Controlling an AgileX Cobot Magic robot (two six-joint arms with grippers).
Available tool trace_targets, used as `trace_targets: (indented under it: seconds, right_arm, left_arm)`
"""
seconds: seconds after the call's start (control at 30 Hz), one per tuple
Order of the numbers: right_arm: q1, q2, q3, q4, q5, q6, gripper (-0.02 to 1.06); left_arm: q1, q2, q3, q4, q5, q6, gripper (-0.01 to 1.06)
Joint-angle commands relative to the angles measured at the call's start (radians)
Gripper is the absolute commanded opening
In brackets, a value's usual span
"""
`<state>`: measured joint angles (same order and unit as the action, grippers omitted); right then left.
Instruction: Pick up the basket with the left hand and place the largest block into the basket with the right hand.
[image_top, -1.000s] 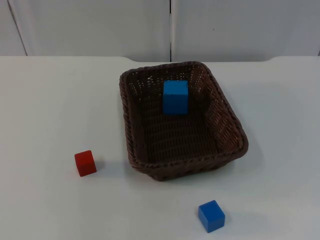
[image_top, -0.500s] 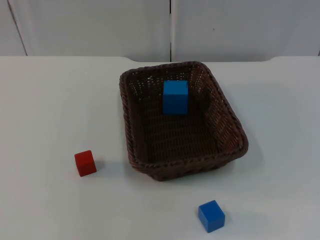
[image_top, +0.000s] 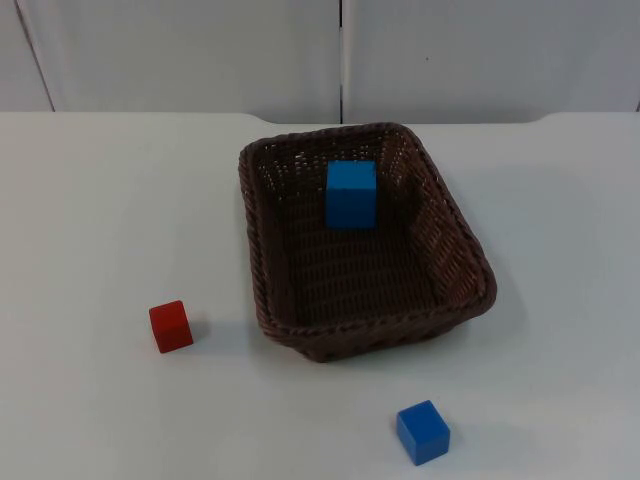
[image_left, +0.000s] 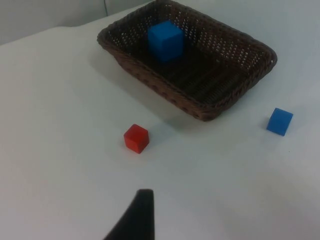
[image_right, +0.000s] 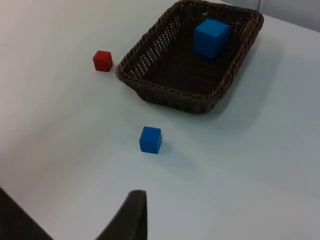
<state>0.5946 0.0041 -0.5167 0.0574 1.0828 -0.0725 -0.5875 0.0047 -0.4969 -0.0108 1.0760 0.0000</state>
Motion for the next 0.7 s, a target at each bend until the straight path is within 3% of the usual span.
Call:
trace_targets:
  seconds: [0.0,0.13,0.47,0.67]
  right_arm:
    - [-0.004,-0.004,0.001,-0.001,-0.003,0.001,1.05]
    - [-0.004,-0.004,0.001,-0.001,-0.003,0.001,1.05]
    - [-0.004,-0.004,0.001,-0.001,-0.003,0.003,1.05]
    - [-0.004,-0.004,0.001,-0.001,-0.003,0.002,1.05]
  left_arm:
    - [0.0,-0.005,0.003,0.001,-0.001,-0.007,1.05]
    - [0.054,-0.005,0.003,0.001,-0.001,-0.007,1.05]
    - [0.316,-0.005,0.003,0.001,-0.001,-0.007,1.05]
    - [0.411,-0.005,0.003,0.001,-0.001,-0.007,1.05]
